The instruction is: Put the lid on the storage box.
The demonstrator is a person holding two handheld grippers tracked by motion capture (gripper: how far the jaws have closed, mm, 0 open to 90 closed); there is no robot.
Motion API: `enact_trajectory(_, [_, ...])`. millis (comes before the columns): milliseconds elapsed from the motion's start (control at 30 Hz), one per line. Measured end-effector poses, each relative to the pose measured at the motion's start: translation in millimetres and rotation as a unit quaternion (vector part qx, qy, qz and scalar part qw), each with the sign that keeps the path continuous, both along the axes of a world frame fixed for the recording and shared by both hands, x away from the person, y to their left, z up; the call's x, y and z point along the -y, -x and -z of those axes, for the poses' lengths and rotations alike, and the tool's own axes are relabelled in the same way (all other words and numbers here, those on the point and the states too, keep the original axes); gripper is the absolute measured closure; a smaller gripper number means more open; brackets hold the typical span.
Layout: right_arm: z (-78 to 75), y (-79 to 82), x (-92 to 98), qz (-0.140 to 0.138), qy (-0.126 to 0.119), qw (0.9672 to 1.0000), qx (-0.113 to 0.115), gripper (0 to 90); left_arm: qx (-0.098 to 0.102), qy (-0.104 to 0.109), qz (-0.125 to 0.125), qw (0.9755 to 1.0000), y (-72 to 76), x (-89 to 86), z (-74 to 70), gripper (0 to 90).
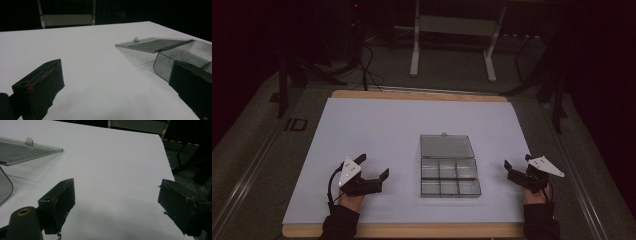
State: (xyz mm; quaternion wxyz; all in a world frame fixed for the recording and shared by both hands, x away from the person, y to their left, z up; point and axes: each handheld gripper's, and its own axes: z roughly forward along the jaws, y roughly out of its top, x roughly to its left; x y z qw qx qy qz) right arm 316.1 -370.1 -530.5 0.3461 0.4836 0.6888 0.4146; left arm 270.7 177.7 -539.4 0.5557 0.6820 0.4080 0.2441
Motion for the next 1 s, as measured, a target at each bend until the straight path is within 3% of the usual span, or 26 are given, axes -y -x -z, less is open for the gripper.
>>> enact_trajectory(33, [0.0,0.0,0.0,0.000,0.000,1.0000,0.000,13.8,0.000,0.000,0.000,1.0000,0.0,0.0,0.0,0.4])
enact_trajectory(67, [-0.1,0.2,0.8,0.000,-0.005,1.0000,0.000,13.8,-0.014,0.000,0.016,0.9998,-3.4,-0.4,-0.3,0.4])
enact_trajectory(167, [-0.1,0.2,1.3,-0.002,-0.007,1.0000,0.000,13.8,-0.025,0.000,0.018,0.9995,-5.7,-0.3,-0.6,0.4])
enact_trajectory(233, [0.0,0.6,-0.3,-0.004,0.001,1.0000,0.002,13.8,-0.051,0.001,0.024,0.9984,-9.9,-0.7,-1.3,0.4])
enact_trajectory(333, [0.1,0.8,-2.9,-0.006,0.012,0.9999,0.001,13.8,-0.064,0.001,0.021,0.9978,-12.6,-1.3,-2.1,0.4])
enact_trajectory(467, [0.1,-0.1,-2.1,-0.007,0.009,0.9999,-0.003,13.8,-0.087,0.023,0.019,0.9958,-17.5,-3.7,-10.2,0.4])
enact_trajectory(533, [0.0,0.0,-1.8,-0.006,0.006,1.0000,-0.003,13.8,-0.102,0.020,0.007,0.9946,-21.0,-3.7,-15.3,0.4])
enact_trajectory(667, [0.1,0.5,-3.6,-0.006,0.014,0.9999,-0.002,13.8,-0.115,0.021,0.028,0.9927,-28.8,0.6,-25.9,0.4])
enact_trajectory(800, [0.2,0.5,-4.1,-0.008,0.017,0.9998,-0.001,13.8,-0.117,-0.004,0.044,0.9921,-37.4,12.5,-37.0,0.4])
enact_trajectory(1000, [0.4,0.3,-5.8,-0.009,0.024,0.9997,-0.004,13.8,-0.143,-0.014,0.064,0.9876,-55.4,29.3,-45.0,0.4])
